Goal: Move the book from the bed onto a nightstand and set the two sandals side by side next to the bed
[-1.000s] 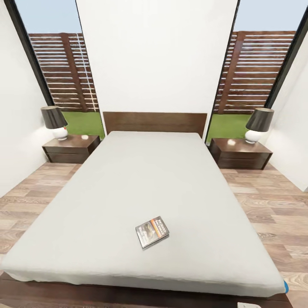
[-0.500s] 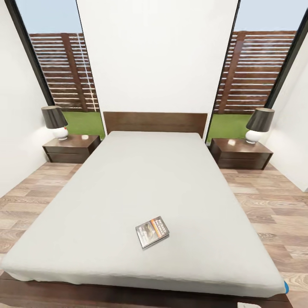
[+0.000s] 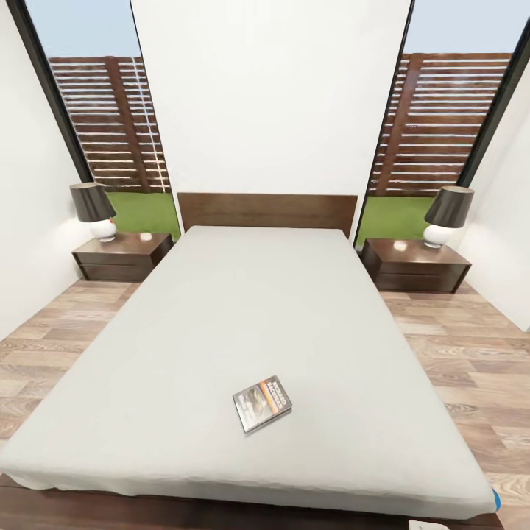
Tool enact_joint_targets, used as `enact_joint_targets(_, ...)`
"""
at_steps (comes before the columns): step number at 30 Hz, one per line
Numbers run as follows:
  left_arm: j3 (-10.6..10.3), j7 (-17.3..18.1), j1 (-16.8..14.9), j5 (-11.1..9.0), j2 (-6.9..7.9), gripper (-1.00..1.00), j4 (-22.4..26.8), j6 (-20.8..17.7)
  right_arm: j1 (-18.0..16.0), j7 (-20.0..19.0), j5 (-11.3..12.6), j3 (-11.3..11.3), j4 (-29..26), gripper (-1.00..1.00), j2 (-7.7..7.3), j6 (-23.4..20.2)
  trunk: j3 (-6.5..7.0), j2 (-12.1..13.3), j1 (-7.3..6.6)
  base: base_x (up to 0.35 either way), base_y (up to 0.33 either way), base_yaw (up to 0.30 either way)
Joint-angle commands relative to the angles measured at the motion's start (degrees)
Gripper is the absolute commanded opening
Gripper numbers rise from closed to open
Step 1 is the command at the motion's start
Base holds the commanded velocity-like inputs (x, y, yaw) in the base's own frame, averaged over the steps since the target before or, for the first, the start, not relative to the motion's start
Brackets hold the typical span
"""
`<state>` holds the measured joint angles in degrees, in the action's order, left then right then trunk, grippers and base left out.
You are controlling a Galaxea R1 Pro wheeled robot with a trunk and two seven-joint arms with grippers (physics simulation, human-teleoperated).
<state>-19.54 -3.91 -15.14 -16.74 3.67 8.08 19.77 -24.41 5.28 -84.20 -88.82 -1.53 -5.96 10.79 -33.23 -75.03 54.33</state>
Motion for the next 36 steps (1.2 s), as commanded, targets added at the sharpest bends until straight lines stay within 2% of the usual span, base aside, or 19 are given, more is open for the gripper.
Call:
enact_joint_targets(1, -0.50, -0.31, -0.02, -0.27, 0.02, 1.00, 0.01, 0.12, -0.02, 0.26, -0.61, -0.45, 0.06, 1.00, -0.02, 0.11, -0.05, -0.02, 0.00, 0.047, 0.000, 0.000)
enact_joint_targets(21, -0.57, -0.73, 1.97, -0.16, 0.18, 1.00, -1.17, -0.80, -0.02, 0.26, -0.55, -0.48, 0.04, 1.00, -0.07, 0.11, -0.05, -0.02, 0.00, 0.013, 0.000, 0.000)
enact_joint_targets(36, -0.60, -0.75, 2.28, -0.14, 0.19, 1.00, -1.63, -0.87, -0.02, 0.26, -0.53, -0.51, -0.04, 1.00, -0.09, 0.11, -0.05, -0.02, 0.00, 0.000, 0.000, 0.000)
